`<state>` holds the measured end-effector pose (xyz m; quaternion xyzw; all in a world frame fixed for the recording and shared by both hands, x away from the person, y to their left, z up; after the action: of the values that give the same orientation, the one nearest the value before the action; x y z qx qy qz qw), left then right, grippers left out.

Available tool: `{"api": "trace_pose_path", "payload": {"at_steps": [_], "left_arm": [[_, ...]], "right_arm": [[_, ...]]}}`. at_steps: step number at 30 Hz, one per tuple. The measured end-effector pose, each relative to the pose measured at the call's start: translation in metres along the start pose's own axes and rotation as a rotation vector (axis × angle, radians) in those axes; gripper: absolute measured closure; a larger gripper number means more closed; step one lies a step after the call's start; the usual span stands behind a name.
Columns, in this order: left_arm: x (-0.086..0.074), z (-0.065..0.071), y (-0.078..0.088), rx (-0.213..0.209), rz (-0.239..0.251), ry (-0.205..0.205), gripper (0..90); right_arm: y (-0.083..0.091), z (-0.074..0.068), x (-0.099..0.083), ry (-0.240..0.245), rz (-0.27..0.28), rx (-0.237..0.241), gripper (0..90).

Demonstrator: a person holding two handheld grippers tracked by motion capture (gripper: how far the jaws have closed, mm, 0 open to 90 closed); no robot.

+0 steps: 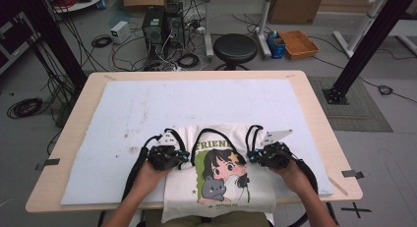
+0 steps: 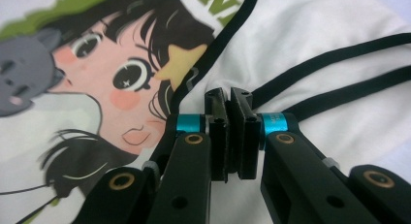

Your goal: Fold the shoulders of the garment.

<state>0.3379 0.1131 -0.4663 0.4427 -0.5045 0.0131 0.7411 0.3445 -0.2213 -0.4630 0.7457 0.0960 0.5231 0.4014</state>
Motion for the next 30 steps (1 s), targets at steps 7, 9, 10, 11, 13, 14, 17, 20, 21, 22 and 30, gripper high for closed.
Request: {"api": "trace_pose_path", "payload": {"at_steps": [7, 9, 10, 11, 13, 14, 17, 20, 21, 22, 30], "left_arm": [[-0.004, -0.010, 0.029, -0.154, 0.090, 0.092, 83.2], [-0.003, -0.011, 0.031, -0.161, 0.106, 0.114, 65.7], [0.000, -0.015, 0.033, -0.132, 0.142, 0.132, 61.4], [0.001, -0.016, 0.033, -0.108, 0.157, 0.135, 58.1], [0.002, -0.019, 0.033, -0.078, 0.172, 0.137, 53.6], [0.006, -0.024, 0.030, -0.006, 0.190, 0.139, 53.4], [0.013, -0.034, 0.023, 0.072, 0.199, 0.146, 53.9], [0.019, -0.040, 0.011, 0.113, 0.190, 0.141, 58.0], [0.019, -0.040, 0.011, 0.113, 0.190, 0.141, 59.6], [0.021, -0.044, 0.003, 0.153, 0.173, 0.126, 60.4], [0.020, -0.059, -0.008, 0.192, 0.165, 0.169, 58.7]], "right_arm": [[0.033, 0.006, -0.001, -0.052, 0.055, 0.002, 86.5], [0.037, 0.006, -0.002, -0.050, 0.056, 0.002, 85.8], [0.044, 0.007, -0.004, -0.063, 0.050, -0.002, 75.6], [0.047, 0.008, -0.003, -0.079, 0.062, -0.013, 69.2], [0.050, 0.010, 0.001, -0.108, 0.114, -0.010, 62.5], [0.048, 0.010, 0.003, -0.106, 0.129, -0.018, 61.9], [0.026, 0.007, 0.005, -0.080, 0.097, -0.033, 70.0], [-0.004, 0.002, 0.001, -0.032, -0.010, -0.036, 79.7], [-0.004, 0.002, 0.001, -0.032, -0.010, -0.036, 79.7], [-0.005, 0.000, -0.001, 0.001, -0.046, -0.070, 86.5], [0.015, 0.008, -0.003, -0.084, -0.059, -0.029, 63.4]]}}
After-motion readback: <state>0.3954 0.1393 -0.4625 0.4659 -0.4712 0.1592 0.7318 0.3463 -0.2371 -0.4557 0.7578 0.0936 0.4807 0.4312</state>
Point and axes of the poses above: each handheld gripper's, and its own axes: y roughly backward along the jaws, x roughly out of its top, z roughly to its right, the point moved 4 cm from there along -y, roughly forward along the jaws, and after that the axes turned 5 degrees about x, right-handed, at the moved point
